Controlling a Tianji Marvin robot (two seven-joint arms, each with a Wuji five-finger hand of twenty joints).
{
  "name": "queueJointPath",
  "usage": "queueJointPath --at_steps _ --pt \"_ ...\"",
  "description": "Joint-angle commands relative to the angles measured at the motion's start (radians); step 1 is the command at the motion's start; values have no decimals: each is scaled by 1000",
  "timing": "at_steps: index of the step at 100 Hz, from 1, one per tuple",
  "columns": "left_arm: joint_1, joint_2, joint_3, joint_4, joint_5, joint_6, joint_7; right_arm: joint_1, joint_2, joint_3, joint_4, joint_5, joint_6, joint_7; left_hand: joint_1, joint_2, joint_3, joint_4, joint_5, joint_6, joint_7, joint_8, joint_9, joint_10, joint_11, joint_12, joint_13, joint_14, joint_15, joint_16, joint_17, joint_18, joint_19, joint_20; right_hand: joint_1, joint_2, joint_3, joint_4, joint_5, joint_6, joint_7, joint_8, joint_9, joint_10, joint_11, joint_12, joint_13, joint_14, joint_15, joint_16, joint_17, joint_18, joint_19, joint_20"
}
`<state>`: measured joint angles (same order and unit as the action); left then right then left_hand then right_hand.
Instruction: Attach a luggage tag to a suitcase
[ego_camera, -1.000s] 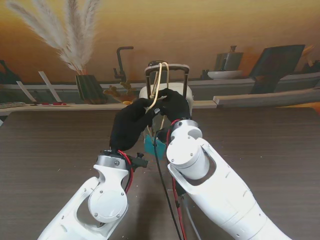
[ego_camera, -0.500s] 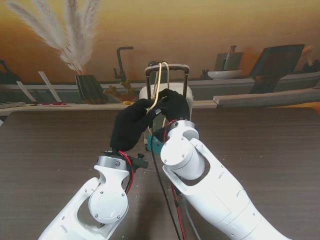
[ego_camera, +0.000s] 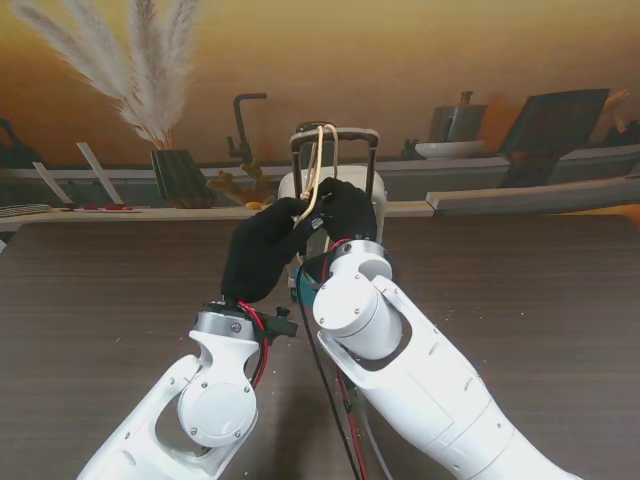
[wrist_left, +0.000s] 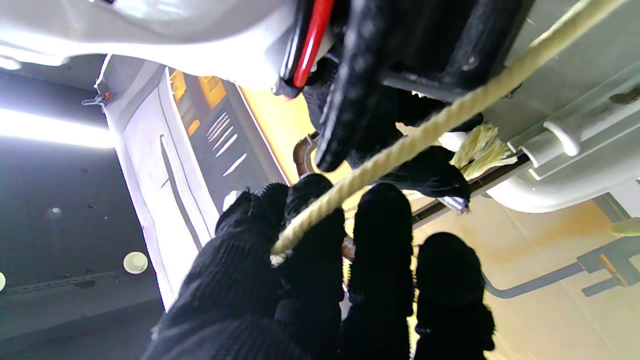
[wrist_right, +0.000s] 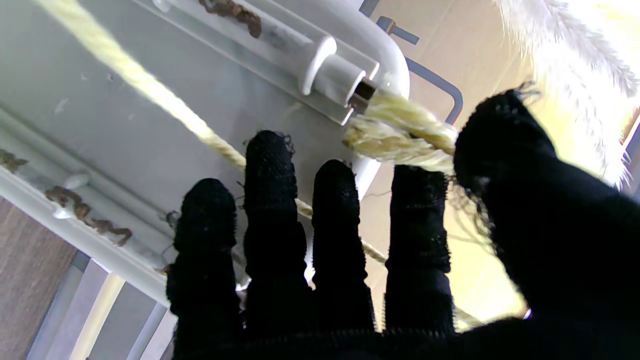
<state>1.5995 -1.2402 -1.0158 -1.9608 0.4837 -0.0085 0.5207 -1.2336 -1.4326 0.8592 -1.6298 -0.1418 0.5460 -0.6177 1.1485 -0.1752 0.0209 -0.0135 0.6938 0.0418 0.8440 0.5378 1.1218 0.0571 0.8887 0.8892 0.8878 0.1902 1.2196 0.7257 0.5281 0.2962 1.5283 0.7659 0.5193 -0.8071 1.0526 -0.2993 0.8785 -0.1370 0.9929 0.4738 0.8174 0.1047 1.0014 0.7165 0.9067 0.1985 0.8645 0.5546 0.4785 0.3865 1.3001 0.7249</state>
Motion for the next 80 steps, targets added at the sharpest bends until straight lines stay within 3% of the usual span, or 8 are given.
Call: queueJointPath --at_steps 1,16,49,80 --pt "0 -2 -1 -12 4 1 -12 1 -8 1 -2 8 -6 4 45 29 -25 3 -9 -7 -5 -18 -8 4 -3 0 -1 1 -4 25 -9 24 5 19 46 13 39 -2 60 -42 42 -20 28 -1 -5 -14 29 0 -3 -13 11 13 28 -1" --pt "1 -3 -4 -13 3 6 -10 -12 -5 9 -19 14 -20 -4 42 31 -26 3 -10 -8 -6 -18 -9 5 -3 0 -2 1 -5 25 -9 24 5 19 64 40 68 13 101 -39 71 -12 41 2 -11 -17 37 1 0 -13 17 15 32 -1" --pt "3 -5 -16 -7 -5 24 -3 -69 38 52 -106 10 -47 54 32 37 -28 1 -18 -32 -20 -25 -35 5 -27 -11 -30 -2 -36 14 -41 11 -19 11 59 54 70 16 101 -61 61 20 59 19 -72 -55 41 22 -38 -30 10 24 20 -9" --pt "-3 -1 -27 17 -12 86 -35 -98 72 83 -143 6 -56 123 13 46 -28 3 -40 -56 -50 -37 -125 36 -117 -57 -127 9 -166 -16 -166 0 -122 -14 62 59 66 16 100 -60 58 31 66 27 -114 -80 47 33 -87 -47 4 30 -1 -22"
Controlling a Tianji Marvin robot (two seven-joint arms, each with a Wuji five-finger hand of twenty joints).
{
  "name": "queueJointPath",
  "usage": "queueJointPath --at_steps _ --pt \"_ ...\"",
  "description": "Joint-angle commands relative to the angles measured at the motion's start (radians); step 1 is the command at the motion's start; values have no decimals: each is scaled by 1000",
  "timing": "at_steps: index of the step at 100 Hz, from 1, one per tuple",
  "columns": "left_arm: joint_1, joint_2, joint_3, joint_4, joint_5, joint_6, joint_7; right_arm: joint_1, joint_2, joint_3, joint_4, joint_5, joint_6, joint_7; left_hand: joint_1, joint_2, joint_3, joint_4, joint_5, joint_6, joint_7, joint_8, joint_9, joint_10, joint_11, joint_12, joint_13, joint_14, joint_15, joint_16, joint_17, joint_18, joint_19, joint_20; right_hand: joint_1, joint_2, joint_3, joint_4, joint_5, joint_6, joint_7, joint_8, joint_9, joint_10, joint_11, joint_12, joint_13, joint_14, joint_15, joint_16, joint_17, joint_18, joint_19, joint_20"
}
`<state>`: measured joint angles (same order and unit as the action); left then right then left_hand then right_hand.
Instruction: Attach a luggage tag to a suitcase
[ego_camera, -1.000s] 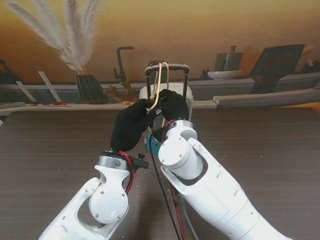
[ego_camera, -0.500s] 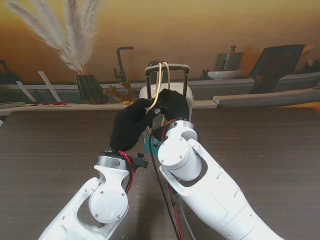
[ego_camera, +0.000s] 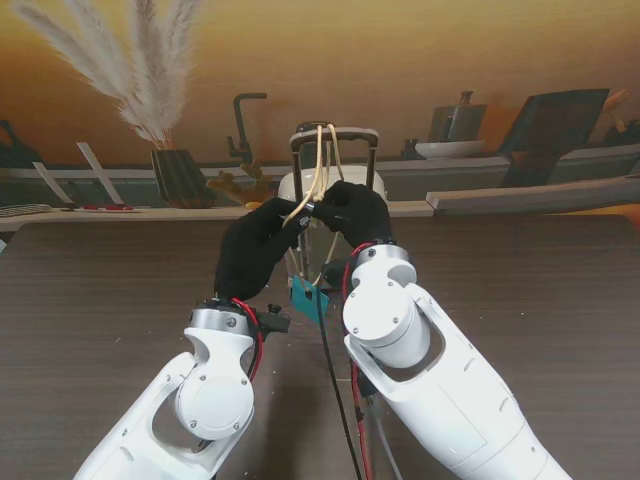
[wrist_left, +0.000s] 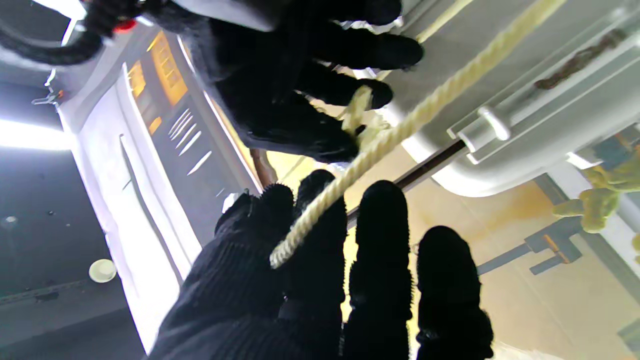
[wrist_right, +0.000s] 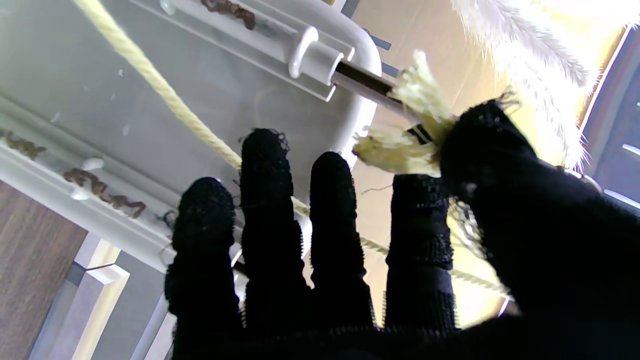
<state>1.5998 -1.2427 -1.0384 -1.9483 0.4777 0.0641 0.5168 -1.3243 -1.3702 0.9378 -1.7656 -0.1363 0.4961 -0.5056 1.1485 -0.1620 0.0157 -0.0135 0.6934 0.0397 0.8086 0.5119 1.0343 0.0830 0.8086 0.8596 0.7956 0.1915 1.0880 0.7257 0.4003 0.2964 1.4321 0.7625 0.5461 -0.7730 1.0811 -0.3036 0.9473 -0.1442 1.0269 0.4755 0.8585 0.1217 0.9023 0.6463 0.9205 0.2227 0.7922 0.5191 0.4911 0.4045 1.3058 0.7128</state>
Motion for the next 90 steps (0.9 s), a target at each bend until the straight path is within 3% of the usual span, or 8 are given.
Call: queueJointPath --at_steps 1,9,17,26,36,46,71,90 --pt "-4 2 -4 6 -7 16 -34 -8 10 5 -8 1 -7 12 11 32 -22 4 -42 -54 -17 -11 -43 13 -45 -32 -41 9 -45 -17 -46 -2 -32 -12 35 25 37 20 31 -53 24 29 25 10 -15 -10 34 8 -15 -11 -8 12 -7 -10" --pt "-9 3 -4 16 -13 28 -46 -11 14 10 -11 1 -9 20 -33 18 -17 14 -73 -53 -54 -19 -116 32 -111 -68 -109 12 -138 -35 -120 -14 -91 -29 37 24 37 21 30 -49 25 33 30 9 -20 -14 37 10 -20 -12 -8 12 -7 -10" --pt "-9 9 -8 19 -16 35 -71 -13 18 13 -14 1 -11 27 -152 -4 -6 31 -117 -46 -129 -20 -236 42 -176 -99 -207 4 -238 -44 -205 -48 -140 -45 37 25 36 21 29 -49 25 36 33 9 -22 -15 39 9 -24 -13 -8 12 -7 -11" --pt "-11 12 -9 26 -10 35 -79 -15 21 16 -16 -1 -14 32 -312 37 -8 36 -139 -25 -224 -12 -361 53 -230 -121 -307 1 -320 -49 -287 -72 -219 -66 38 26 35 21 29 -48 24 38 34 9 -24 -16 40 7 -27 -13 -8 12 -7 -11" --pt "-8 14 -9 28 23 44 -73 -16 25 19 -19 -2 -16 42 -400 36 -20 44 -155 -29 -259 -19 -474 78 -279 -137 -403 -1 -379 -52 -362 -91 -309 -81 40 27 35 22 31 -48 23 40 35 9 -25 -17 41 7 -30 -13 -8 12 -7 -11" --pt "-4 16 -8 35 89 55 -39 -18 28 20 -19 -5 -20 47 -450 39 -16 54 -182 -32 -300 -25 -564 76 -318 -147 -476 -7 -422 -47 -401 -107 -371 -73 41 26 33 22 30 -49 22 42 35 9 -27 -17 42 7 -31 -12 -8 12 -7 -12" --pt "8 9 -37 51 156 67 57 -22 34 23 -21 -13 -27 59 -381 44 22 63 -212 -23 -304 -21 -589 70 -335 -158 -476 -12 -420 -37 -392 -109 -365 -50 42 28 33 23 31 -47 20 46 35 9 -29 -17 41 7 -35 -11 -8 12 -7 -12" --pt "-9 8 -86 92 137 21 68 -26 39 28 -26 -19 -33 65 -242 48 65 39 -306 2 -346 -74 -627 42 -362 -215 -492 -20 -470 -71 -413 -96 -429 -60 42 30 30 22 30 -47 19 48 37 10 -29 -17 43 7 -36 -9 -8 12 -7 -13"
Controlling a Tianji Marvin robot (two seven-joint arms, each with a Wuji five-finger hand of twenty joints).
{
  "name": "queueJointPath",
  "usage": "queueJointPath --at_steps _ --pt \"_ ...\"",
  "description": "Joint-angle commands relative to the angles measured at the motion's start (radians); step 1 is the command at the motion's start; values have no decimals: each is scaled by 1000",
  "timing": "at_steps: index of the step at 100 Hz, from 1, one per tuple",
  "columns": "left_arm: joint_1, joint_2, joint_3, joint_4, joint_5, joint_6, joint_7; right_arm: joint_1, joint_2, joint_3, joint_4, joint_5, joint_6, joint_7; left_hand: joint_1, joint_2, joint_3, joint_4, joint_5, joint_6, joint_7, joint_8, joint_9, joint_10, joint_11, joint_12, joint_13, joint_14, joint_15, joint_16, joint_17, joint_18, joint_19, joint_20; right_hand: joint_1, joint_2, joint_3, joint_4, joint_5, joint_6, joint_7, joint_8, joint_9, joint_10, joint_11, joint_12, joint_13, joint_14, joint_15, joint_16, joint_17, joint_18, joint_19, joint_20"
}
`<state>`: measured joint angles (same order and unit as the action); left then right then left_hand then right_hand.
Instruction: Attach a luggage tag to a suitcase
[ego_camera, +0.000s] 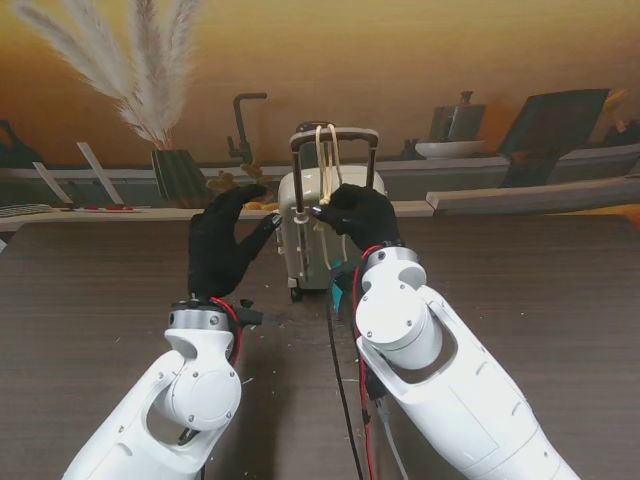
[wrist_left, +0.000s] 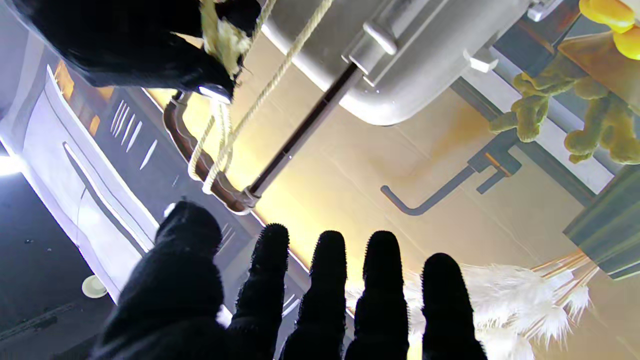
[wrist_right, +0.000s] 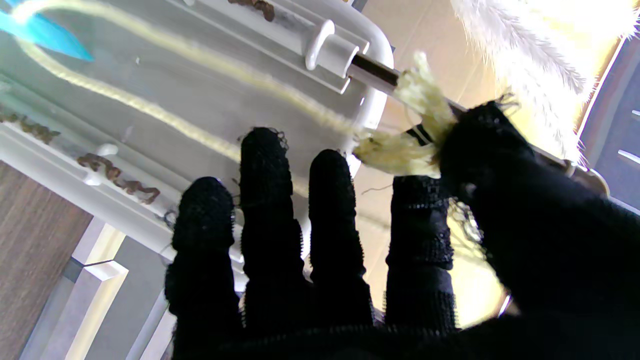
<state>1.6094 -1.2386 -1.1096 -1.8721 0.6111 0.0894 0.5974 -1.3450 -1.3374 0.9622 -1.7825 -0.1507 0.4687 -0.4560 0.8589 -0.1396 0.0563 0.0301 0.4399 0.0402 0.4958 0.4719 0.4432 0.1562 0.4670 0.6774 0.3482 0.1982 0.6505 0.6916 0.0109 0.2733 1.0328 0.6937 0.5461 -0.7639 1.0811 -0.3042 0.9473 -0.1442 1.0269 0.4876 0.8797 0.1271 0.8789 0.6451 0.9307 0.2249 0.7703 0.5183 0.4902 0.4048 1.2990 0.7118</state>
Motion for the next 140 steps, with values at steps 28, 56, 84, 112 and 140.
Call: queueJointPath --at_steps 28,56,84,112,140 --pt "-127 41 -60 130 30 -92 -154 -11 14 10 -16 -15 -12 29 -86 -73 55 -10 -168 44 -233 -213 -146 -110 -188 -231 -68 -116 -302 -215 -40 -66 -341 -93 43 24 29 23 29 -50 17 39 17 3 -6 -15 34 5 -15 -7 -7 11 0 -13" --pt "-254 43 -16 276 -11 -139 -212 -24 21 15 -23 -25 -23 38 -113 -64 74 -38 -172 45 -309 -265 -190 -135 -250 -310 -95 -164 -461 -323 -18 -79 -543 -131 42 22 28 23 29 -50 16 42 19 4 -7 -15 34 4 -17 -6 -7 11 0 -13" --pt "-345 27 39 389 -74 -220 -215 -37 27 19 -29 -33 -29 47 -77 -64 83 -49 -77 -1 -230 -242 -91 -156 -217 -312 -29 -181 -437 -321 18 -75 -551 -125 41 23 28 23 29 -49 16 44 19 4 -7 -15 34 5 -18 -5 -7 11 -1 -14" --pt "-409 11 100 470 -83 -231 -187 -51 34 22 -38 -39 -39 56 -20 -49 114 -59 11 -80 -103 -195 -29 -111 -190 -304 -15 -148 -387 -304 22 -66 -513 -109 41 25 28 23 28 -48 15 45 19 4 -8 -15 33 7 -19 -4 -7 11 -1 -14" --pt "-443 -9 140 523 -86 -217 -130 -62 39 20 -45 -46 -45 68 89 -124 3 -53 272 -265 222 -87 240 -128 -113 -259 177 -126 -259 -258 96 -45 -275 -85 42 26 27 23 28 -50 15 46 18 4 -8 -15 32 4 -20 -4 -7 9 -2 -16"
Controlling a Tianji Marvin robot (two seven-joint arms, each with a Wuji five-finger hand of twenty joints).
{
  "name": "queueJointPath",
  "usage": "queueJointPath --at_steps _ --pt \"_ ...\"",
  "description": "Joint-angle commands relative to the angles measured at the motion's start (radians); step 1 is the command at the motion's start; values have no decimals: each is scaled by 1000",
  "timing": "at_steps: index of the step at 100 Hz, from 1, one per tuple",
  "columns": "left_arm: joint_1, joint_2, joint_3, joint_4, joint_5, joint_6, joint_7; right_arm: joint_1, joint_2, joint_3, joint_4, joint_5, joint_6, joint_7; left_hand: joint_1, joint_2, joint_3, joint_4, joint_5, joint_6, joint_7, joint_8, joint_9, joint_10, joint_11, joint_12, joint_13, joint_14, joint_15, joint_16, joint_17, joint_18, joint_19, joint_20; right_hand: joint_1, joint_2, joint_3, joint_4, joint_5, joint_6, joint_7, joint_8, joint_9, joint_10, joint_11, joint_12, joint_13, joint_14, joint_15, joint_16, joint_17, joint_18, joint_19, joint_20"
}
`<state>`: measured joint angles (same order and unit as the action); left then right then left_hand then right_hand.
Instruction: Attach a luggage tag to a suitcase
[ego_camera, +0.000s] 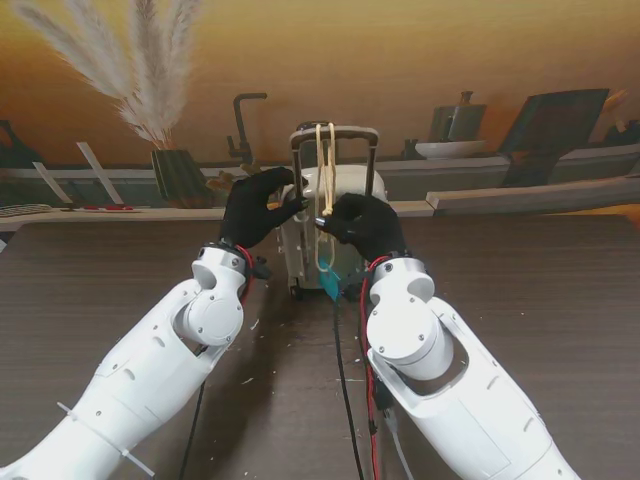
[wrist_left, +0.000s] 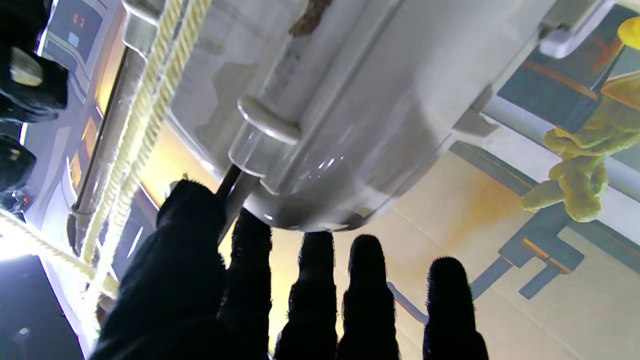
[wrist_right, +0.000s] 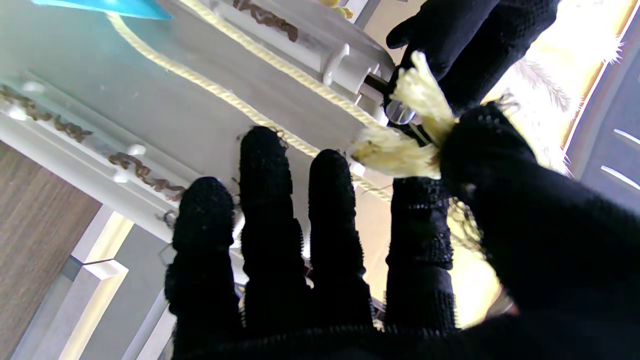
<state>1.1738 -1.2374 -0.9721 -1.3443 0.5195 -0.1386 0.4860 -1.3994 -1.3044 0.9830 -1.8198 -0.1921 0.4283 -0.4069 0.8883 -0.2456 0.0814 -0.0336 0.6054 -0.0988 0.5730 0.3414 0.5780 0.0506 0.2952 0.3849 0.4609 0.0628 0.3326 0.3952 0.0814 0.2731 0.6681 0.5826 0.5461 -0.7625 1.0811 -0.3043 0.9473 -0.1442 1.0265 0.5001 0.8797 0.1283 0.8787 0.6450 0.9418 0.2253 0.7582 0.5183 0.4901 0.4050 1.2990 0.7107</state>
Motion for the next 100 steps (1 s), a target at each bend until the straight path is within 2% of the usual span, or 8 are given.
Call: queueJointPath --at_steps 1,7,13,24,100 --pt "-8 -11 3 -4 6 13 -17 -8 6 -1 -8 -5 -5 19 59 -18 -22 11 106 -126 145 43 105 -23 59 33 64 9 59 38 26 -45 90 26 42 25 26 23 28 -50 15 33 18 3 -8 -15 21 4 -8 -4 -7 9 -2 -15" --pt "-11 -13 8 0 7 23 -11 -10 8 -2 -9 -8 -6 23 74 -19 -26 12 152 -126 225 42 185 -23 101 65 119 26 124 70 47 -45 195 26 41 24 26 23 28 -50 15 34 19 1 -8 -15 22 4 -8 -4 -7 9 -2 -15" --pt "-13 -15 11 2 8 30 -6 -14 10 -1 -11 -11 -8 26 88 -29 -20 11 174 -92 277 42 259 -28 168 115 175 35 202 106 80 -48 303 33 42 25 26 24 27 -49 15 34 18 3 -8 -15 22 4 -8 -4 -7 9 -2 -15" --pt "-14 -17 16 3 4 36 -3 -29 16 2 -15 -21 -14 35 92 -38 -15 11 191 -68 313 44 300 -6 219 164 205 48 294 151 104 -53 411 36 42 26 26 24 26 -49 14 34 17 2 -9 -15 22 4 -9 -4 -7 9 -3 -15" --pt "2 -12 22 -11 33 50 3 -249 79 80 -33 -87 -124 120 101 -56 7 14 207 -38 328 44 321 4 239 192 217 54 329 159 115 -49 468 20 50 38 16 26 23 -47 14 39 14 3 -12 -15 14 1 -13 -4 -9 4 -11 -21"
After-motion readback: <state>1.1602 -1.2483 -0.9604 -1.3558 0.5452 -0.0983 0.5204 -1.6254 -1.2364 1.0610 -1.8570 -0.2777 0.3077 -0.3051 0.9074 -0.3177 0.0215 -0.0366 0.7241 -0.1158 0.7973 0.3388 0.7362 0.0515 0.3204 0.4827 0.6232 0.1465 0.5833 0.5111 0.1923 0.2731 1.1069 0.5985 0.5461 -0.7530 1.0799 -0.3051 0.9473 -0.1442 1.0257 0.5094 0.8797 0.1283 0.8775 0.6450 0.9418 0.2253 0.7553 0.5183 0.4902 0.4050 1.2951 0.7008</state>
